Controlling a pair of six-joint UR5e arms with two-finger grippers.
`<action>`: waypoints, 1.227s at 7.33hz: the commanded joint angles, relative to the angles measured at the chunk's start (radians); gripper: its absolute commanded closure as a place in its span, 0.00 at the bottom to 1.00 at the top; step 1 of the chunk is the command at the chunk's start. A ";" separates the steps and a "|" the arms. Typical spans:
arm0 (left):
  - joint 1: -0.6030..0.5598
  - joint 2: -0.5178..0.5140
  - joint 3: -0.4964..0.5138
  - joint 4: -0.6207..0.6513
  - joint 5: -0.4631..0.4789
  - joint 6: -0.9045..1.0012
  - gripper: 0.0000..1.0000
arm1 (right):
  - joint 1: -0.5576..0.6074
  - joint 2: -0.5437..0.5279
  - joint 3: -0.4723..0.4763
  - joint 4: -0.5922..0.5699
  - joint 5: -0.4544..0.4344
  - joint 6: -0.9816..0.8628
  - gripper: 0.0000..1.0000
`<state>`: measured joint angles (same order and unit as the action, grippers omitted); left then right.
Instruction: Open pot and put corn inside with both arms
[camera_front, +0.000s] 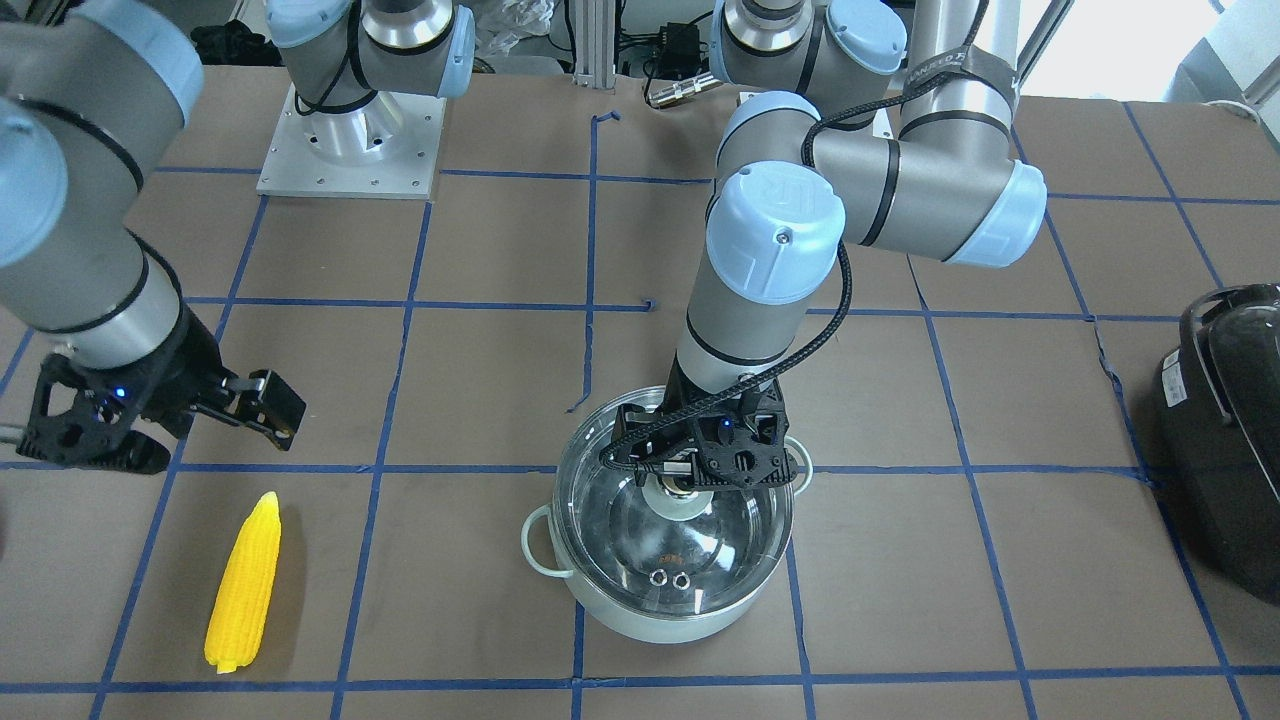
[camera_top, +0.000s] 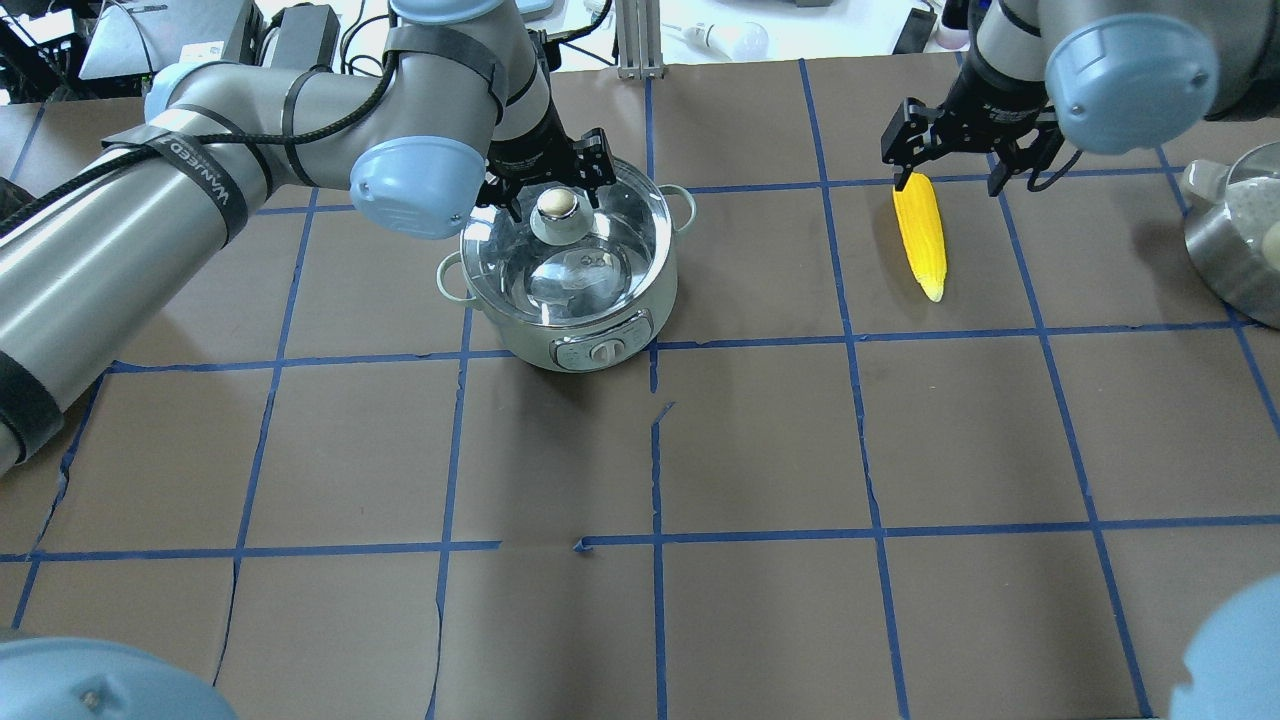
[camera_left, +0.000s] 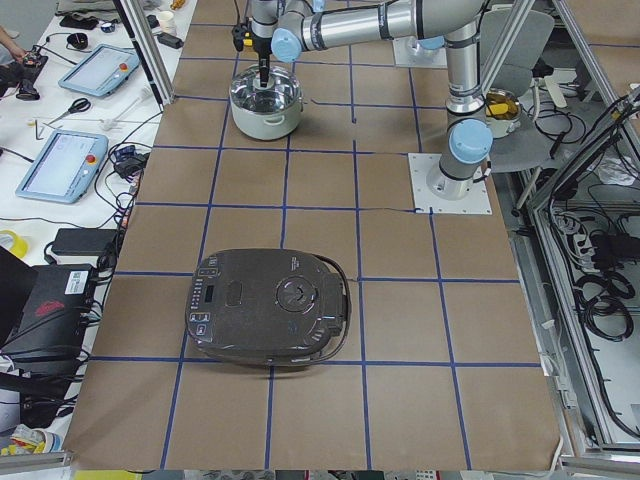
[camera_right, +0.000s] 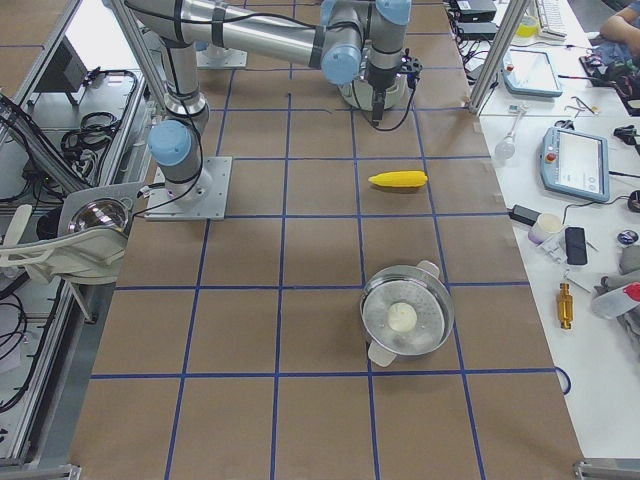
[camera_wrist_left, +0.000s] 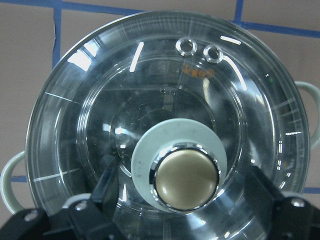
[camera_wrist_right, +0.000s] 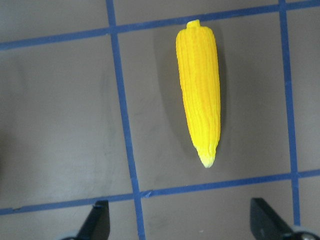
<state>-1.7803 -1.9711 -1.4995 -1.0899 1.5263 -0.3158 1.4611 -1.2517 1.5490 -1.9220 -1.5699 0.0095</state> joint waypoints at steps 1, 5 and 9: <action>-0.001 -0.014 0.001 0.004 0.000 0.001 0.24 | -0.005 0.176 0.000 -0.181 -0.060 -0.020 0.00; -0.002 0.012 0.009 0.010 0.000 -0.002 1.00 | -0.059 0.287 -0.001 -0.268 -0.058 -0.082 0.00; 0.230 0.130 0.093 -0.204 -0.003 0.181 1.00 | -0.059 0.316 0.003 -0.281 -0.039 -0.080 0.12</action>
<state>-1.6768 -1.8739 -1.4173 -1.2151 1.5251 -0.2461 1.4020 -0.9446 1.5510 -2.1939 -1.6061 -0.0713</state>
